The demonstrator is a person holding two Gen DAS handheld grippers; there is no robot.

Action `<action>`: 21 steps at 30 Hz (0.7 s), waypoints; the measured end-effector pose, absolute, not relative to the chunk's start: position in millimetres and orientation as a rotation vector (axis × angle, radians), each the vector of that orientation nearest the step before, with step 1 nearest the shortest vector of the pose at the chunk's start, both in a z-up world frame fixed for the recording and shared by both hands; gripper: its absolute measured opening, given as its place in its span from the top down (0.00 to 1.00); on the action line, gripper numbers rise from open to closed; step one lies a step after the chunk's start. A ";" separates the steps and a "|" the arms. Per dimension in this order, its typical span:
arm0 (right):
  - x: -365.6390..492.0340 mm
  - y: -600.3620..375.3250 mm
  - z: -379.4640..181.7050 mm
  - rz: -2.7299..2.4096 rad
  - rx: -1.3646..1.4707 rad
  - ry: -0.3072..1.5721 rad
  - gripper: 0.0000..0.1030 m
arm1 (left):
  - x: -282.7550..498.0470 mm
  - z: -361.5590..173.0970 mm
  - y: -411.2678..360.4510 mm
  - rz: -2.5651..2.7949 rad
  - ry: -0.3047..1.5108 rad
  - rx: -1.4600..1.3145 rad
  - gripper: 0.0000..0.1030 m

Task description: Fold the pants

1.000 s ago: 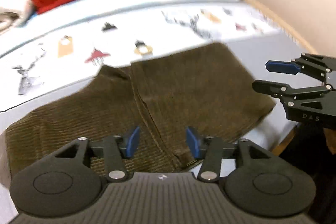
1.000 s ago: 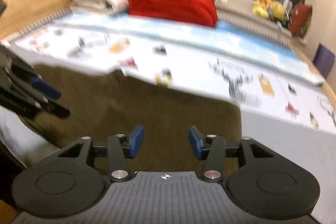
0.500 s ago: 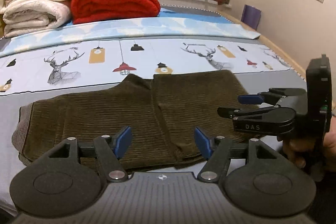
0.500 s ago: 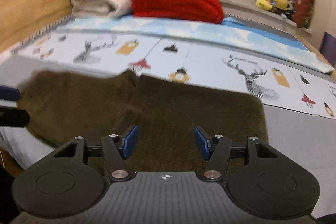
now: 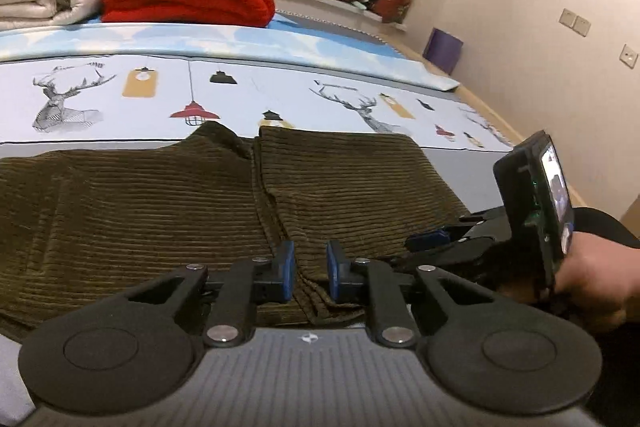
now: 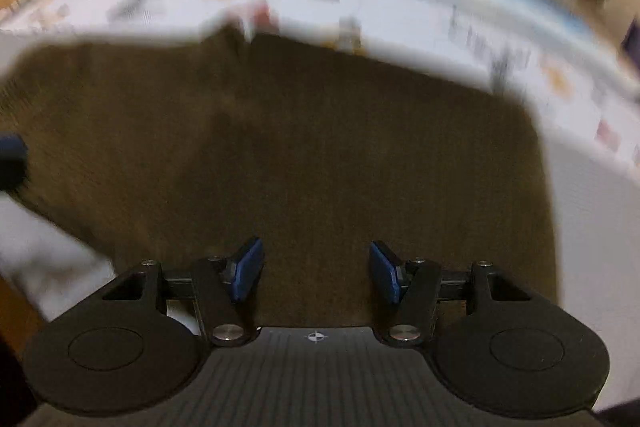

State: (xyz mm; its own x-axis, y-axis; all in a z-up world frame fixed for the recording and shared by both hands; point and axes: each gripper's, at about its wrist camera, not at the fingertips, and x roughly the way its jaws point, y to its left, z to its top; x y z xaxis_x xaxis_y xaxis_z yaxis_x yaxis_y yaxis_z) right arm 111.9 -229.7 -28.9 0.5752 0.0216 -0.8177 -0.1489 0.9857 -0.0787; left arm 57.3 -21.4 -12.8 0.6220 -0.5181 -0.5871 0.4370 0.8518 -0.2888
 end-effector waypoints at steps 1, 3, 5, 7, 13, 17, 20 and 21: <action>111.1 -231.9 -28.1 0.080 -0.119 0.946 0.39 | 57.7 -14.2 -18.5 -0.546 0.713 -0.135 0.82; 106.8 -232.5 -19.8 0.032 -0.102 0.927 0.39 | 58.9 -13.7 -11.5 -0.538 0.706 -0.171 0.82; 96.4 -234.0 -5.5 -0.005 -0.061 0.875 0.39 | 59.5 -8.5 -2.7 -0.534 0.683 -0.216 0.82; 83.4 -234.2 16.2 -0.014 -0.014 0.807 0.39 | 59.4 -1.6 8.2 -0.528 0.660 -0.268 0.82; 30.6 -235.2 64.2 0.016 -0.061 0.544 0.38 | 68.9 7.8 50.2 -0.464 0.635 -0.479 0.82; 8.9 -254.8 64.1 0.062 -0.017 0.486 0.38 | 88.0 -10.4 88.4 -0.372 0.731 -0.727 0.74; 7.5 -265.5 48.5 0.063 0.019 0.509 0.37 | 98.8 -30.6 117.8 -0.278 0.811 -0.905 0.56; 9.6 -267.3 41.7 0.058 0.029 0.526 0.37 | 99.4 -34.9 128.5 -0.246 0.817 -0.944 0.53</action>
State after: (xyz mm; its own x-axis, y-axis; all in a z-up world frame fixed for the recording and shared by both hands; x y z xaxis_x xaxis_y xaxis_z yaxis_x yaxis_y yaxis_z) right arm 9.6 -267.3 41.7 0.8634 0.0628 -0.5006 -0.0479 0.9979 0.0427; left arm 99.4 128.5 -34.9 0.6823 -0.5213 -0.5126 -0.1520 0.5847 -0.7969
